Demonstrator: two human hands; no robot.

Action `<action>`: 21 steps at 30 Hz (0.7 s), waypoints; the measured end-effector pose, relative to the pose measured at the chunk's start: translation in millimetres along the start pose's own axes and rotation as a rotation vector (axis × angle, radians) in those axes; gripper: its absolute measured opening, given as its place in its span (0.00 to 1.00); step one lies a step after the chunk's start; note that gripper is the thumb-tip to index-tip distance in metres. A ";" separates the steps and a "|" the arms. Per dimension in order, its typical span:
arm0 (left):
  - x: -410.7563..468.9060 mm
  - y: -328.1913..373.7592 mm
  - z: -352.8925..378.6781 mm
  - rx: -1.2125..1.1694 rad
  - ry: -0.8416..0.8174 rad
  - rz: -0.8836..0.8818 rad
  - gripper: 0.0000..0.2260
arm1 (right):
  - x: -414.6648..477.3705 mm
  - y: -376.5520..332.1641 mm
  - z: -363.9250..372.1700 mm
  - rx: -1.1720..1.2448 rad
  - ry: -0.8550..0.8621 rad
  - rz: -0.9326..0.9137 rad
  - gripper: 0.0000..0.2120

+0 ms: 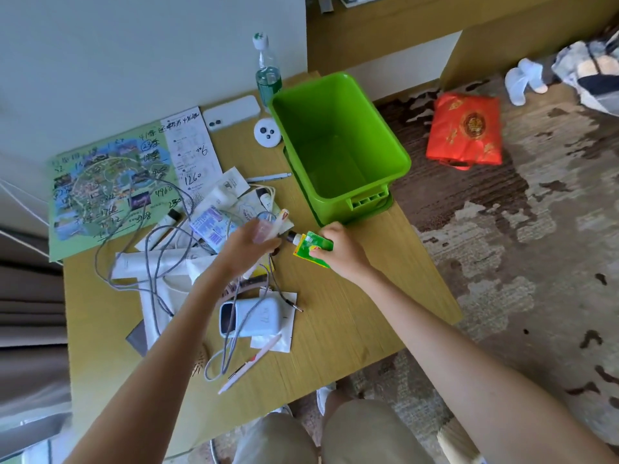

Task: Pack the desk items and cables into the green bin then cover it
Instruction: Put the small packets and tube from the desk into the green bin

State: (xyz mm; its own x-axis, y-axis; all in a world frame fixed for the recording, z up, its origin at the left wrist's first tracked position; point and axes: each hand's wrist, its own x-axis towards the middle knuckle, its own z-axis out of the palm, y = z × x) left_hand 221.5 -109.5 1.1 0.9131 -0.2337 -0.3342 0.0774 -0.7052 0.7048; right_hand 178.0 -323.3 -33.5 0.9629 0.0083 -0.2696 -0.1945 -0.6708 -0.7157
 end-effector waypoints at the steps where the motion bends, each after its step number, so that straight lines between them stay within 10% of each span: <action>1: -1.0 -1.8 -4.9 -0.047 0.008 -0.015 0.10 | 3.8 -2.5 5.3 -0.053 0.002 -0.027 0.14; 13: -17.6 -2.5 -32.6 -0.360 0.105 -0.129 0.13 | 5.7 -9.6 38.8 -0.488 -0.096 -0.145 0.16; 21: -12.9 14.4 -47.4 -0.404 0.149 -0.133 0.09 | -7.8 -49.8 14.2 -0.282 0.082 -0.353 0.12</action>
State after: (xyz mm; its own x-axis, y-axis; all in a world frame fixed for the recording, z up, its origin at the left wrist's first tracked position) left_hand 229.8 -84.9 45.3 0.9300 -0.0385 -0.3656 0.3214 -0.3977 0.8594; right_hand 177.5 -279.5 -4.9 0.9749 0.2218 0.0191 0.1957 -0.8130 -0.5484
